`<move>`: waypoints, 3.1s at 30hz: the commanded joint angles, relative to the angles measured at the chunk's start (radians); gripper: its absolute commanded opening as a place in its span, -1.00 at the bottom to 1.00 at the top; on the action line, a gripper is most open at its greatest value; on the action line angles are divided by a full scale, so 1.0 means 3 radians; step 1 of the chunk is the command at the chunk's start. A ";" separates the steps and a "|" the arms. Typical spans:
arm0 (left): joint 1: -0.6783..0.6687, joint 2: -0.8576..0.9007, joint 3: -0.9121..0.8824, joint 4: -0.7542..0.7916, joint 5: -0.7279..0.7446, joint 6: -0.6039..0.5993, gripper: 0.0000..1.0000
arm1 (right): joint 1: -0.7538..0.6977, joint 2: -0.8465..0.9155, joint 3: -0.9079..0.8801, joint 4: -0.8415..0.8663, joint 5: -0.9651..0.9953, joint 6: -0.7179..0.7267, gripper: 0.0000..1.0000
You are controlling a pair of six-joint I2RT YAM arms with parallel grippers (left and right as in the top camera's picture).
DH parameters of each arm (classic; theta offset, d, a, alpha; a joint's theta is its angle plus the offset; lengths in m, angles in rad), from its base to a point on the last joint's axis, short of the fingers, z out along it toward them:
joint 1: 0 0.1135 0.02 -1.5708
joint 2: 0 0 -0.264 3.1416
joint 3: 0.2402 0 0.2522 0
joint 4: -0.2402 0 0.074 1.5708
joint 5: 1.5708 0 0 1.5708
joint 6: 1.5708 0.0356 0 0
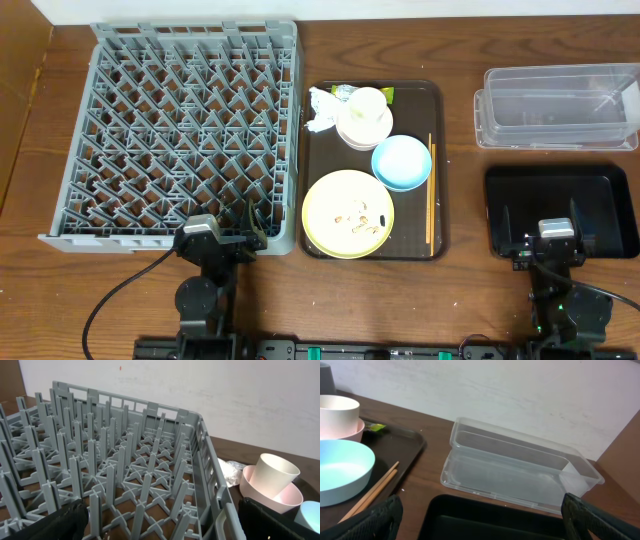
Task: Sort waste into correct bins and load items into the dishwasher
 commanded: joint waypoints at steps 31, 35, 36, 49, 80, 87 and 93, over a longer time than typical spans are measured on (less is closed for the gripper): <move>-0.0013 -0.0014 -0.0046 -0.0155 -0.0104 0.0056 0.92 | -0.0019 -0.0017 -0.0009 -0.0010 0.0005 -0.0039 0.98; -0.0013 -0.0014 -0.0046 -0.0155 -0.0104 0.0056 0.92 | -0.0019 -0.0017 -0.0009 -0.0010 0.0005 -0.0039 0.99; -0.0013 -0.0014 -0.0046 -0.0155 -0.0104 0.0056 0.92 | -0.0019 -0.0017 -0.0009 -0.0010 0.0005 -0.0039 0.98; -0.0013 -0.0014 -0.0046 -0.0155 -0.0106 0.0056 0.92 | -0.0019 -0.0017 -0.0009 -0.0010 0.0005 -0.0039 0.99; -0.0013 -0.0014 -0.0046 -0.0155 -0.0104 0.0056 0.92 | -0.0019 -0.0017 -0.0009 -0.0010 0.0005 -0.0038 0.99; -0.0013 -0.0014 -0.0045 -0.0065 0.0036 -0.0144 0.92 | -0.0019 -0.0017 -0.0009 -0.0010 0.0005 -0.0039 0.99; -0.0013 -0.0014 -0.0045 0.0058 0.2252 -0.2411 0.92 | -0.0019 -0.0017 -0.0009 -0.0010 0.0005 -0.0039 0.99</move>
